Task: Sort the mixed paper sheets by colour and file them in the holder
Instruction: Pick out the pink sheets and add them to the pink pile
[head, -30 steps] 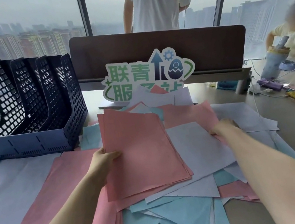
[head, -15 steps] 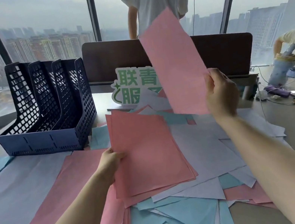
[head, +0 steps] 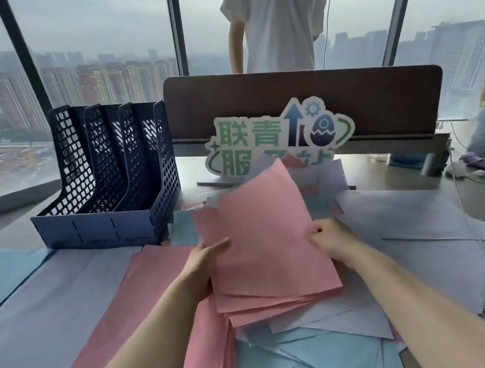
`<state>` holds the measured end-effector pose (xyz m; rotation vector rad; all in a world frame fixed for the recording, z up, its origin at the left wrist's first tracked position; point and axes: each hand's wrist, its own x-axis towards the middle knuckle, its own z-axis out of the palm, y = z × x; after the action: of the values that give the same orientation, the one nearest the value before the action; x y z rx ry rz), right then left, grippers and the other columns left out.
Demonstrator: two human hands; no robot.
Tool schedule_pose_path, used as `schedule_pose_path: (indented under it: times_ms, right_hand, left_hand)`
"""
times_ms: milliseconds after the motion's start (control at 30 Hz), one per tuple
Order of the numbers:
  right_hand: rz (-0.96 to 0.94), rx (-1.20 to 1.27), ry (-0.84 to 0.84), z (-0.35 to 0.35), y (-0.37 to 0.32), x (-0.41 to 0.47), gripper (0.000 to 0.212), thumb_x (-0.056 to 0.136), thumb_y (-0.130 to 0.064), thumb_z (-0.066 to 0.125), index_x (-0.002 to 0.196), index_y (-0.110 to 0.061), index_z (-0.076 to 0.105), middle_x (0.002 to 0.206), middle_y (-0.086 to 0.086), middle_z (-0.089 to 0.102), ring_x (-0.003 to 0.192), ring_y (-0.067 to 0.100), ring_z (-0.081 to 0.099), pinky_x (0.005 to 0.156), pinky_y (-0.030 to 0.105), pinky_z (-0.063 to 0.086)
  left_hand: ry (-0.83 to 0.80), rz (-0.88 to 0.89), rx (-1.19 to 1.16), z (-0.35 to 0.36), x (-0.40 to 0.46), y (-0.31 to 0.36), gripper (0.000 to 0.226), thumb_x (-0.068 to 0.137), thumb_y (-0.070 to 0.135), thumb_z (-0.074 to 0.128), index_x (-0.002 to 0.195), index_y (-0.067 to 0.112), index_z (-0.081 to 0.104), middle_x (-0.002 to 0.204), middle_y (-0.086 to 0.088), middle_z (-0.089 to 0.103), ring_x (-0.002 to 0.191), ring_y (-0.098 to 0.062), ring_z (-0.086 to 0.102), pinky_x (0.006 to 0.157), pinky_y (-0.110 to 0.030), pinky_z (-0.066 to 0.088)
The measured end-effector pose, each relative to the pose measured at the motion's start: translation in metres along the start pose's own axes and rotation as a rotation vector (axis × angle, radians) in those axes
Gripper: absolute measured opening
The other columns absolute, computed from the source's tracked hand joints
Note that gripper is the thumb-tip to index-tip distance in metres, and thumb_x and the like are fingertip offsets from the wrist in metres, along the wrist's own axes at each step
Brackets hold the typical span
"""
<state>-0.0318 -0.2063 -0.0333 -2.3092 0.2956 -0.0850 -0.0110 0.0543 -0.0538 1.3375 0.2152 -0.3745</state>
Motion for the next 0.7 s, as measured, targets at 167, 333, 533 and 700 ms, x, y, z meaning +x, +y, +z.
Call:
schedule_pose_path:
  times_ms: [167,333,533,700]
  right_hand:
    - [-0.025,0.007,-0.046,0.01,0.005,-0.002,0.019,0.091,-0.011,0.059,0.077,-0.021,0.066,0.072,-0.007,0.061,0.068,0.013,0.053,0.057,0.021,0.039]
    - [-0.001,0.27,0.067,-0.002,0.002,0.004,0.009,0.097,-0.021,0.056,0.103,-0.015,0.06,0.11,0.001,0.066,0.1,0.022,0.063,0.092,0.036,0.048]
    - [-0.19,0.673,0.435,-0.026,-0.045,-0.019,0.012,0.084,-0.007,0.051,0.083,-0.014,0.061,0.075,0.0,0.059,0.068,0.017,0.051,0.063,0.03,0.04]
    - [-0.277,0.635,0.454,-0.019,-0.041,-0.048,0.015,0.082,-0.021,0.053,0.09,-0.008,0.054,0.075,-0.004,0.056,0.069,0.013,0.048,0.066,0.032,0.041]
  left_hand:
    - [0.052,0.094,0.142,0.005,-0.002,0.001,0.041,0.079,-0.015,0.06,0.116,0.003,0.059,0.097,-0.02,0.07,0.078,-0.034,0.068,0.071,-0.044,0.061]
    - [-0.008,0.319,0.09,0.014,-0.016,0.015,0.037,0.084,-0.017,0.053,0.104,0.012,0.065,0.091,-0.008,0.074,0.084,-0.028,0.069,0.08,-0.041,0.059]
    - [-0.039,0.636,0.083,0.051,-0.043,0.052,0.023,0.072,0.0,0.072,0.089,0.014,0.07,0.075,0.001,0.072,0.07,-0.016,0.067,0.067,-0.03,0.057]
    - [-0.054,0.656,0.082,0.059,-0.045,0.033,0.041,0.074,0.009,0.078,0.112,0.015,0.065,0.1,-0.003,0.075,0.091,-0.017,0.071,0.083,-0.031,0.058]
